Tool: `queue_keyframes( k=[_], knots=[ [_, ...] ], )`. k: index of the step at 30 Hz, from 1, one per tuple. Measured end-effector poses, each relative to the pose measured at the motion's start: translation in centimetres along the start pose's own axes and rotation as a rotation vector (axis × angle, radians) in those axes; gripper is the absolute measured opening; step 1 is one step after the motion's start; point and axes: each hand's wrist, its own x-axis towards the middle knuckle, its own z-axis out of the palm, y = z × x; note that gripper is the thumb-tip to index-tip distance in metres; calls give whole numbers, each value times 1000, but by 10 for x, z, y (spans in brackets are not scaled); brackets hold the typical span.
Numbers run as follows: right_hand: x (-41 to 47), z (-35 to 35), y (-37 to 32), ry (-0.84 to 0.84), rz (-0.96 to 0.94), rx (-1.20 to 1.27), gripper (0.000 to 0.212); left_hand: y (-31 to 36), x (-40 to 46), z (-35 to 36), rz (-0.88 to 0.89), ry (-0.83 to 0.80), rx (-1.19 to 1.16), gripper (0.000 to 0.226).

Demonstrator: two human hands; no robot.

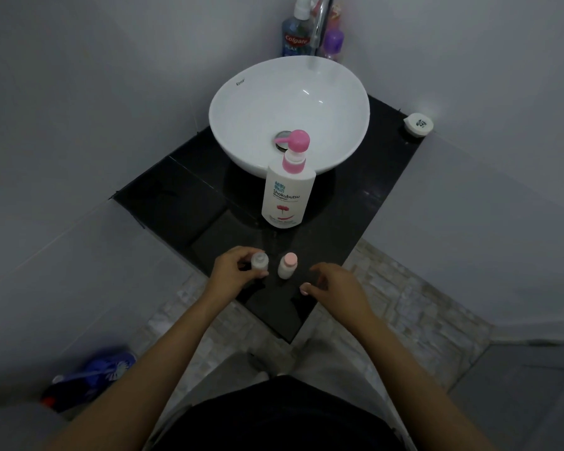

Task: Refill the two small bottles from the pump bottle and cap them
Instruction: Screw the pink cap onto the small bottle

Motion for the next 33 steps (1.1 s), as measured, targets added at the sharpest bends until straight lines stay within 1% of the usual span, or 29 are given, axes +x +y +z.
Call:
queue_keyframes(
  k=[6, 9, 11, 14, 17, 19, 21, 23, 24, 27, 30, 33],
  knots=[
    [9, 19, -3, -65, 42, -160, 44, 13, -14, -15, 16, 49, -102, 41],
    [13, 25, -3, -98, 65, -214, 35, 26, -28, -25, 7, 91, -191, 43],
    [15, 29, -1, -115, 77, -201, 28, 35, -36, -30, 0, 129, -272, 41],
    [16, 33, 3, -122, 91, -128, 21, 43, -44, -34, -25, 159, -368, 34],
    [15, 25, 2, -76, 126, -18, 18, 48, -49, -37, -32, 144, -439, 32],
    [13, 10, -2, -19, 155, 107, 17, 53, -51, -37, -18, 113, -460, 32],
    [8, -14, -12, 44, 175, 320, 18, 59, -53, -36, -3, 70, -469, 31],
    [-1, -43, -29, 89, 129, 533, 18, 65, -54, -35, 10, 34, -473, 31],
    [-6, -58, -39, 93, 80, 601, 17, 69, -54, -34, 18, 21, -471, 31],
    [-20, -91, -66, 68, -100, 709, 24, 80, -56, -32, 54, -10, -458, 35],
    [-26, -97, -80, 48, -215, 577, 23, 90, -59, -31, 107, -60, -387, 40],
    [-26, -94, -82, 40, -247, 493, 23, 95, -62, -33, 157, -79, -332, 38]
  ],
)
